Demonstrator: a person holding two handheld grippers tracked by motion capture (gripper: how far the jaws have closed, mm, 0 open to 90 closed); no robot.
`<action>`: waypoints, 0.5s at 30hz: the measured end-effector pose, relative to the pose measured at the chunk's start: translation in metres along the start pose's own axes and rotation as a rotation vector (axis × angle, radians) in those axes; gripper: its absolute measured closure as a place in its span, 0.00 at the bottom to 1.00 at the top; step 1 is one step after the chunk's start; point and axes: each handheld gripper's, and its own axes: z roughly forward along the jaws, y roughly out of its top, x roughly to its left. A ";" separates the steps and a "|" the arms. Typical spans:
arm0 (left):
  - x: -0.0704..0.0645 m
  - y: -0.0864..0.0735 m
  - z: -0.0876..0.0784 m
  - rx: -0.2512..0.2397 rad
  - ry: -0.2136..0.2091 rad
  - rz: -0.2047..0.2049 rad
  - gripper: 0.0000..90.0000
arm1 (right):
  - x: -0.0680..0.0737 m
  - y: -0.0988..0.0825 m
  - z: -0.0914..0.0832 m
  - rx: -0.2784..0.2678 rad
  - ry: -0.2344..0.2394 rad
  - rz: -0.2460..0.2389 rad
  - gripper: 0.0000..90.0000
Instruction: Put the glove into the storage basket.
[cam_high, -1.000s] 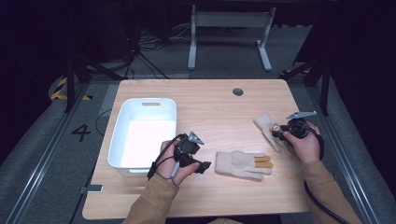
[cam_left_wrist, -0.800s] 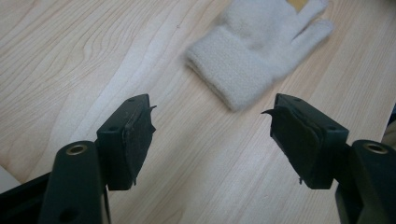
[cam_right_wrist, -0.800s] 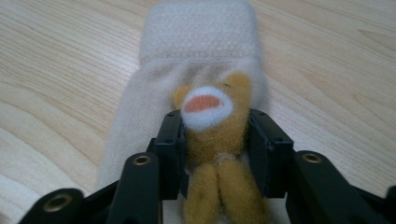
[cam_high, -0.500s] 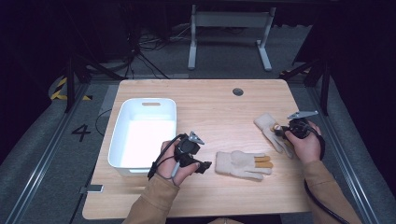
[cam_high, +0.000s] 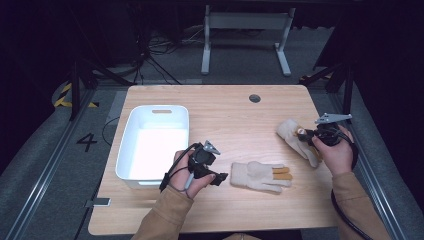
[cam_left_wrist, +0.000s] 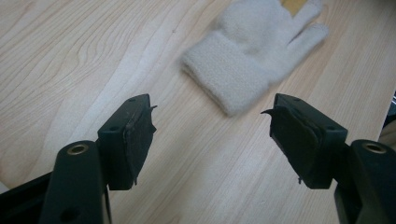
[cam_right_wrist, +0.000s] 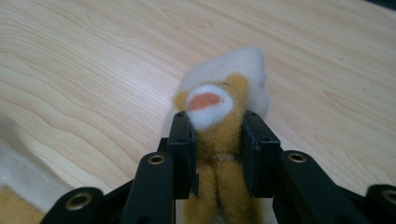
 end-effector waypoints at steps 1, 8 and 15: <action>0.000 0.000 0.000 0.000 0.001 0.001 0.34 | 0.002 0.004 -0.008 -0.020 0.001 -0.003 0.76; -0.002 0.002 0.001 -0.001 -0.003 0.004 0.34 | 0.013 0.015 -0.028 -0.055 0.027 -0.037 0.76; -0.003 0.004 0.002 -0.004 -0.015 0.010 0.34 | 0.031 0.026 -0.044 -0.062 0.074 -0.107 0.76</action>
